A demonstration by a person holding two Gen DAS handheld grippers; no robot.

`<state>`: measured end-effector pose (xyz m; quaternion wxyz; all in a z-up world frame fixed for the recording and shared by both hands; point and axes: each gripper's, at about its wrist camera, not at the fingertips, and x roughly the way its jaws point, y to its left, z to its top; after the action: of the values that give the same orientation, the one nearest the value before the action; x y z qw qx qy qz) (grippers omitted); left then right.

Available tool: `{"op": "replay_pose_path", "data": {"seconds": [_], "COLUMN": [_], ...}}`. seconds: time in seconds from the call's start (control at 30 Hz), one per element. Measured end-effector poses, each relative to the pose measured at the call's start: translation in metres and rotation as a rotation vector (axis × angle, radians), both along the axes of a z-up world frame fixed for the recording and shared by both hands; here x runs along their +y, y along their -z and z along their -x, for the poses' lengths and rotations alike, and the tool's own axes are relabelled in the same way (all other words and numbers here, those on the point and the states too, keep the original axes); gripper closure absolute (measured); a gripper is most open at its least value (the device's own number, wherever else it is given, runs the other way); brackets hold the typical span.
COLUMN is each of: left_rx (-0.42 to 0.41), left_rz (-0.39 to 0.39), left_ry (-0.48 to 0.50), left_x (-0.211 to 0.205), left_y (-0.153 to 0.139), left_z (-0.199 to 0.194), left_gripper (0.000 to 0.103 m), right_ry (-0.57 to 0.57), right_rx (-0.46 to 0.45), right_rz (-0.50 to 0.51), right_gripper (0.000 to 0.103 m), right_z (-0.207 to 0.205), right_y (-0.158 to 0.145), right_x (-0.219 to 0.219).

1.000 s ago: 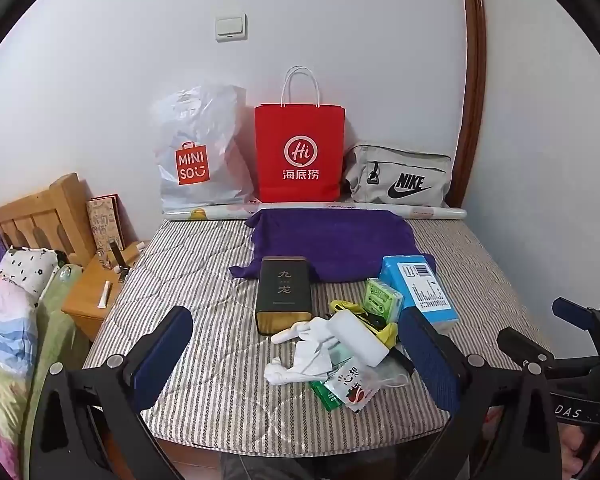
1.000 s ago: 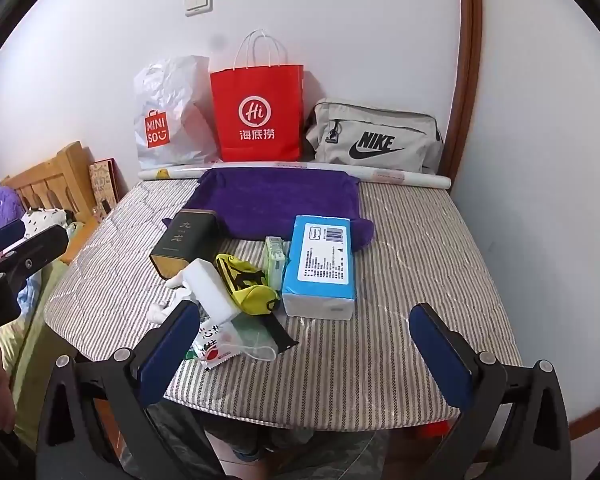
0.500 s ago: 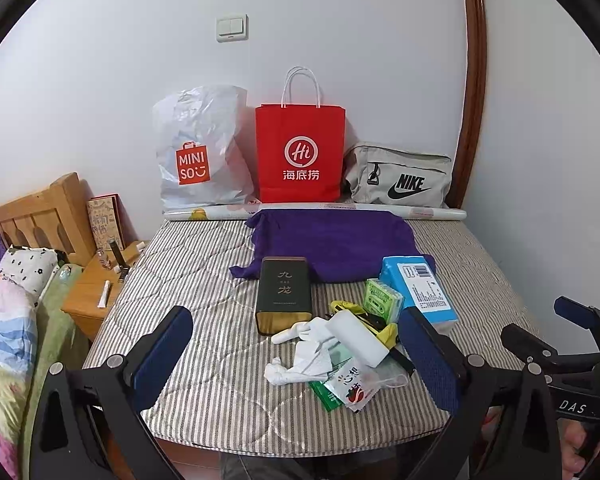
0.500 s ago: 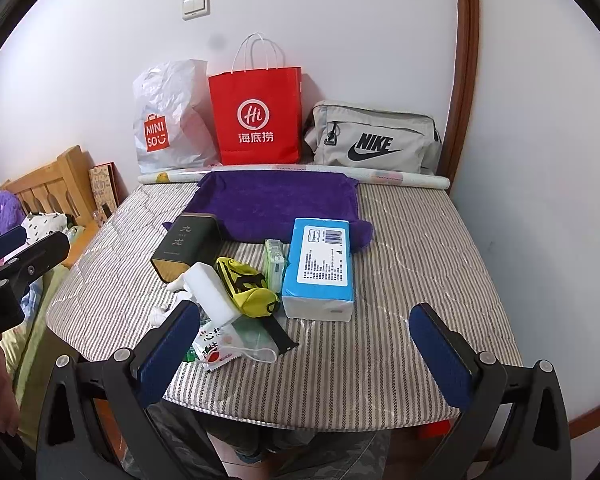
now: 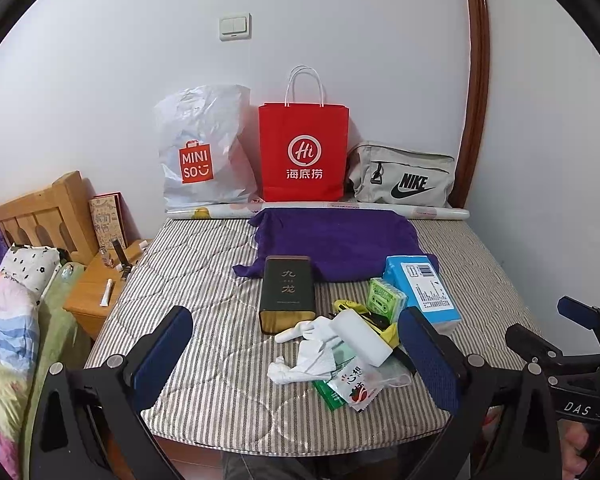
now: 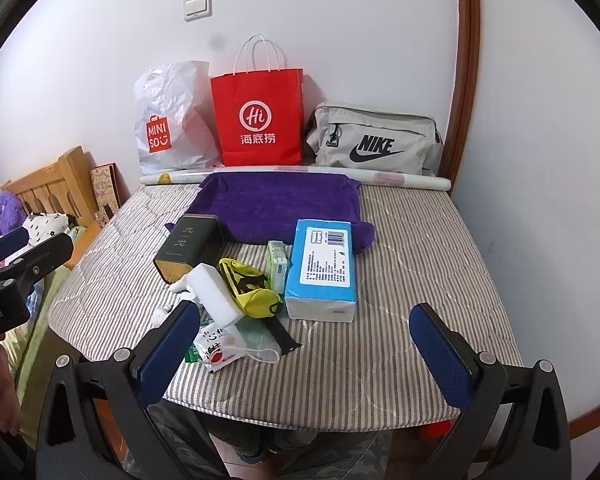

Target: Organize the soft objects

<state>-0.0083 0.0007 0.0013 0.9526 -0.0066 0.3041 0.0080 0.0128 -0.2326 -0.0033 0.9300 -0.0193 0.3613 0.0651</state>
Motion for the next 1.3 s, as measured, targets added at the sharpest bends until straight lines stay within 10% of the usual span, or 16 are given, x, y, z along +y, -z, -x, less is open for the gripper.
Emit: {"op": "replay_pose_path", "data": {"seconds": [1.3], "left_rx": [0.002], "left_rz": [0.009], "left_ry": [0.009], "left_x": [0.0000], "left_y": [0.0013], "left_z": [0.0062], "left_gripper": [0.000], "right_ry": [0.000], "right_rx": [-0.009], "right_rz": [-0.011], "right_gripper": [0.000], "right_z": [0.0029], "right_y": [-0.0021], "right_x": [0.0010]}}
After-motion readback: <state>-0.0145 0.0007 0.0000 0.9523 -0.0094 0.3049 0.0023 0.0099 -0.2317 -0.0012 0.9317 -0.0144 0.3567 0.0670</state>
